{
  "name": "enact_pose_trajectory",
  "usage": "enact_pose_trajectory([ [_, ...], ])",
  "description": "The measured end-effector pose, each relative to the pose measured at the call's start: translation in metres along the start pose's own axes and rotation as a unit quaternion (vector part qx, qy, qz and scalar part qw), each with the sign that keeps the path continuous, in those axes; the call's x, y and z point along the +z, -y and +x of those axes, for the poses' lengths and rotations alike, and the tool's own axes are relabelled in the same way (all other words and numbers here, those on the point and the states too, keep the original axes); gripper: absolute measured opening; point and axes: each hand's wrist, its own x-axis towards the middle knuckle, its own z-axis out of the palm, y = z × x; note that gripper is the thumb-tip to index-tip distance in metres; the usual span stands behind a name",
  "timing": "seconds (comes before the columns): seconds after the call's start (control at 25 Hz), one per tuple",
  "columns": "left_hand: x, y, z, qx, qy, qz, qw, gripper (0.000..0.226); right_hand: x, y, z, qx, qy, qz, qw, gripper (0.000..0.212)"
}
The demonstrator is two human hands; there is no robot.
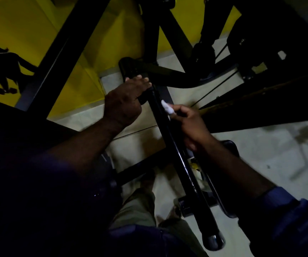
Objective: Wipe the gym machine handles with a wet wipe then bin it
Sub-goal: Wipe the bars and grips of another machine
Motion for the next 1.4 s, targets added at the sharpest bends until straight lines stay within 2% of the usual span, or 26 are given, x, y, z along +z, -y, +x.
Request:
enact_pose_trajectory([
  [0.08, 0.003, 0.0, -0.003, -0.013, -0.008, 0.0, 1.0, 0.058, -0.023, -0.021, -0.025, 0.057, 0.049, 0.049, 0.996, 0.025],
  [0.16, 0.008, -0.006, -0.004, -0.038, -0.006, -0.006, 0.999, 0.061, -0.053, -0.046, -0.061, 0.143, 0.114, 0.096, 0.978, 0.048],
  [0.2, 0.008, -0.011, -0.003, -0.056, -0.003, -0.008, 0.998, 0.062, -0.069, -0.058, -0.081, 0.18, 0.155, 0.114, 0.965, 0.053],
  [0.28, 0.006, -0.023, -0.002, -0.094, 0.015, -0.008, 0.995, 0.063, -0.088, -0.069, -0.112, 0.214, 0.196, 0.132, 0.948, 0.046],
  [0.32, 0.004, -0.029, -0.002, -0.106, 0.031, -0.008, 0.994, 0.064, -0.091, -0.071, -0.114, 0.219, 0.199, 0.142, 0.945, 0.041],
  [0.4, -0.003, -0.037, -0.002, -0.12, 0.069, -0.012, 0.99, 0.063, -0.073, -0.055, -0.084, 0.215, 0.142, 0.145, 0.955, 0.022],
  [0.48, -0.009, -0.045, -0.005, -0.099, 0.117, 0.005, 0.988, 0.065, -0.033, -0.016, -0.05, 0.183, 0.11, 0.117, 0.97, 0.026],
  [0.56, -0.015, -0.054, -0.009, -0.058, 0.19, 0.047, 0.979, 0.07, -0.011, 0.003, -0.029, 0.123, 0.142, 0.179, 0.966, 0.029],
  [0.64, -0.02, -0.058, -0.013, -0.048, 0.247, 0.067, 0.965, 0.07, 0.001, 0.011, -0.025, 0.146, 0.137, 0.236, 0.951, 0.031],
  [0.72, -0.024, -0.066, -0.023, -0.032, 0.256, 0.029, 0.966, 0.066, -0.009, -0.011, -0.024, 0.164, 0.187, 0.243, 0.937, 0.016],
  [0.76, -0.025, -0.073, -0.031, -0.019, 0.247, 0.002, 0.969, 0.065, -0.018, -0.023, -0.034, 0.167, 0.235, 0.243, 0.926, 0.023],
  [0.8, -0.025, -0.082, -0.041, -0.009, 0.238, -0.019, 0.971, 0.064, -0.034, -0.04, -0.045, 0.187, 0.253, 0.206, 0.927, 0.041],
  [0.84, -0.026, -0.093, -0.05, 0.001, 0.234, -0.032, 0.972, 0.064, -0.052, -0.056, -0.068, 0.179, 0.254, 0.168, 0.935, 0.05],
  [0.96, -0.022, -0.127, -0.074, 0.056, 0.232, -0.051, 0.97, 0.055, -0.099, -0.094, -0.153, 0.166, 0.253, 0.068, 0.951, 0.049],
  [1.04, -0.018, -0.142, -0.082, 0.095, 0.241, -0.056, 0.964, 0.047, -0.128, -0.098, -0.202, 0.103, 0.236, -0.02, 0.966, 0.055],
  [1.08, -0.015, -0.147, -0.085, 0.102, 0.248, -0.051, 0.962, 0.045, -0.14, -0.097, -0.209, 0.07, 0.209, -0.066, 0.973, 0.05],
  [1.16, -0.008, -0.156, -0.088, 0.094, 0.254, -0.046, 0.961, 0.043, -0.153, -0.076, -0.199, -0.046, 0.103, -0.138, 0.984, 0.019],
  [1.2, -0.007, -0.159, -0.089, 0.083, 0.257, -0.051, 0.961, 0.043, -0.146, -0.063, -0.195, -0.111, 0.049, -0.194, 0.974, 0.014],
  [1.24, -0.006, -0.164, -0.09, 0.074, 0.261, -0.055, 0.961, 0.044, -0.137, -0.055, -0.194, -0.188, 0.034, -0.229, 0.954, 0.018],
  [1.28, -0.005, -0.169, -0.092, 0.074, 0.262, -0.056, 0.96, 0.044, -0.128, -0.054, -0.2, -0.242, 0.053, -0.242, 0.938, 0.024],
  [1.36, -0.007, -0.184, -0.096, 0.091, 0.265, -0.06, 0.958, 0.04, -0.122, -0.076, -0.229, -0.283, 0.087, -0.237, 0.925, 0.041],
  [1.4, -0.008, -0.191, -0.1, 0.096, 0.272, -0.068, 0.955, 0.037, -0.123, -0.089, -0.25, -0.304, 0.068, -0.256, 0.915, 0.048],
])
